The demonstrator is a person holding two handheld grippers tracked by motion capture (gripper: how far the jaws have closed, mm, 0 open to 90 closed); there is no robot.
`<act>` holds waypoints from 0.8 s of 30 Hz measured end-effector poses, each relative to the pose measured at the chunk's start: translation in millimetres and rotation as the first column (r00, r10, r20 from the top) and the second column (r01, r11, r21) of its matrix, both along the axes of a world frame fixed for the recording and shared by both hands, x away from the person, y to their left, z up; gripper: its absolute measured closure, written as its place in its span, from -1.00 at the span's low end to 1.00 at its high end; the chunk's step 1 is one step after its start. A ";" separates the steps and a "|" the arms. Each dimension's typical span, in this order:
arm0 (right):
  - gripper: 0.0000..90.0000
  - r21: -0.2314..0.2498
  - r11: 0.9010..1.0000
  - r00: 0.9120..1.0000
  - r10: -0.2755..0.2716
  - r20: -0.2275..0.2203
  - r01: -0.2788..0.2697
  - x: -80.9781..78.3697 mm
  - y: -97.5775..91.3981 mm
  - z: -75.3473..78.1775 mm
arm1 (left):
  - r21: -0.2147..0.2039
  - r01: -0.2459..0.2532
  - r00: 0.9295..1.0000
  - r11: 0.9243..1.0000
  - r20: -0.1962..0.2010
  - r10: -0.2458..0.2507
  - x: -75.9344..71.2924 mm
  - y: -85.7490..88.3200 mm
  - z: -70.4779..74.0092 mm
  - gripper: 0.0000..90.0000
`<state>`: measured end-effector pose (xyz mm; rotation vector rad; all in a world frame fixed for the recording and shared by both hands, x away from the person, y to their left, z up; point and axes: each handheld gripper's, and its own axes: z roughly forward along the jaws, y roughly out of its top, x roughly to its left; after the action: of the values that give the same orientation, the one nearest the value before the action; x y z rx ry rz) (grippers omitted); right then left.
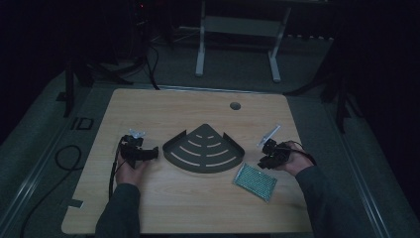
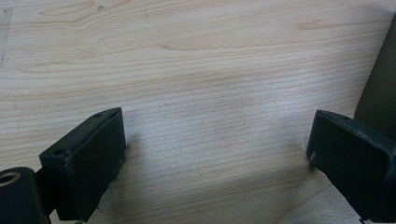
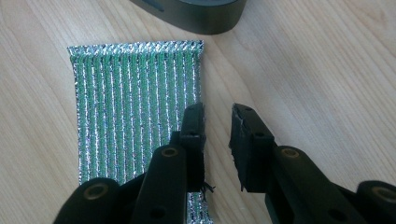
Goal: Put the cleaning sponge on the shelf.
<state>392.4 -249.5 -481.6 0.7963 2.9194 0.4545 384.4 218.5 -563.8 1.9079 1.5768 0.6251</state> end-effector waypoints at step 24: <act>0.72 -0.057 0.997 0.993 0.042 -0.107 -0.049 8.5 11.8 -13.2 | 0.000 0.000 1.000 1.000 0.000 0.000 0.0 0.0 0.0 -0.89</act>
<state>401.0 -237.7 -494.8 0.7703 3.0377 0.3370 384.5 218.5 -563.9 1.9075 1.5766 0.6253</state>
